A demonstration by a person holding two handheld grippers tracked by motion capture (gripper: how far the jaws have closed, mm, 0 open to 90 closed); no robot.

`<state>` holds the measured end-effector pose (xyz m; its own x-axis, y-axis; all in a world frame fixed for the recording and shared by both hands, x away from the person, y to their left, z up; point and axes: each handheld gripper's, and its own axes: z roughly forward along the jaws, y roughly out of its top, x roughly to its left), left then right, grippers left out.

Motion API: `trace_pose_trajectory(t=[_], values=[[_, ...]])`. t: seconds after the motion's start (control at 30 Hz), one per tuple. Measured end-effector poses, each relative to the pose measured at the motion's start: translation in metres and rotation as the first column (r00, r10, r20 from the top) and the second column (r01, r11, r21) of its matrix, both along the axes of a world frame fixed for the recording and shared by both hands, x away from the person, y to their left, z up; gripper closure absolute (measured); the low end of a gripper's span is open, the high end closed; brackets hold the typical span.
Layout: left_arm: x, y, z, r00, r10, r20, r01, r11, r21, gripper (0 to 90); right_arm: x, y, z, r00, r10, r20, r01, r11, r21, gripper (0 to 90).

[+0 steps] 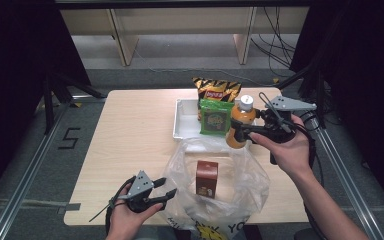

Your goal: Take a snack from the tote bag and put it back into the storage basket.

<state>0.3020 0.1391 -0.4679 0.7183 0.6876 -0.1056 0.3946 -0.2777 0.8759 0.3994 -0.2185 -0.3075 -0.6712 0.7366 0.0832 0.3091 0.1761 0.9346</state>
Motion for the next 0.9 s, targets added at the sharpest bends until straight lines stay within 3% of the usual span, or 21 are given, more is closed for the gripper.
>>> trace_pose_trajectory(t=[0.03,0.13,0.17,0.3,0.37,0.43,0.6,0.63,0.67,0.83,0.87,0.9], values=[[0.0,0.0,0.0,1.0,-0.003,0.006,0.003,1.0,0.008,46.3,0.0,0.001,0.001,0.9997,-0.012,-0.021,0.012,1.0,0.011,31.2],[0.0,-0.001,-0.001,0.9999,0.002,-0.011,-0.003,0.9999,-0.013,46.3,0.005,-0.002,0.002,0.9996,-0.029,0.003,0.029,1.0,-0.006,31.2],[0.0,-0.001,0.0,0.9999,0.002,-0.011,-0.002,0.9999,-0.012,46.3,0.007,-0.001,0.003,0.9996,-0.028,-0.007,0.028,1.0,0.012,31.2],[0.0,0.0,0.0,1.0,-0.004,0.005,0.004,1.0,0.006,46.3,0.012,-0.002,0.003,0.9986,-0.047,-0.025,0.048,0.999,0.013,31.2],[0.001,0.0,0.0,0.9999,-0.011,0.003,0.011,0.9999,0.0,46.3,0.018,-0.004,0.002,0.9987,-0.052,-0.002,0.052,0.999,-0.001,31.2],[-0.001,-0.001,0.0,0.9999,0.008,-0.012,-0.008,0.9999,-0.009,46.3,0.021,-0.005,0.001,0.9981,-0.059,-0.017,0.059,0.998,-0.007,31.2],[0.0,0.0,0.0,1.0,-0.006,0.005,0.005,1.0,0.006,46.3,0.031,-0.006,-0.004,0.9967,-0.078,-0.019,0.078,0.997,-0.014,31.2],[0.0,0.0,0.0,1.0,-0.006,0.006,0.006,1.0,0.006,46.3,0.032,-0.006,-0.004,0.9957,-0.084,-0.039,0.084,0.996,-0.006,31.1],[0.0,0.0,0.0,1.0,-0.006,0.005,0.006,1.0,0.006,46.3,0.035,-0.007,-0.006,0.9963,-0.085,-0.016,0.084,0.996,-0.019,31.2],[0.0,0.0,0.0,0.9999,-0.013,0.002,0.013,0.9999,-0.002,46.3,0.043,-0.007,-0.012,0.9931,-0.108,-0.046,0.106,0.994,-0.032,31.2],[0.0,0.0,0.0,0.9999,-0.012,0.004,0.012,0.9999,-0.002,46.3,0.046,-0.008,-0.013,0.9936,-0.111,-0.021,0.11,0.993,-0.047,31.1],[0.0,0.0,0.0,0.9999,-0.013,0.003,0.013,0.9999,-0.001,46.3,0.047,-0.006,-0.013,0.9916,-0.121,-0.046,0.12,0.992,-0.031,31.1]])
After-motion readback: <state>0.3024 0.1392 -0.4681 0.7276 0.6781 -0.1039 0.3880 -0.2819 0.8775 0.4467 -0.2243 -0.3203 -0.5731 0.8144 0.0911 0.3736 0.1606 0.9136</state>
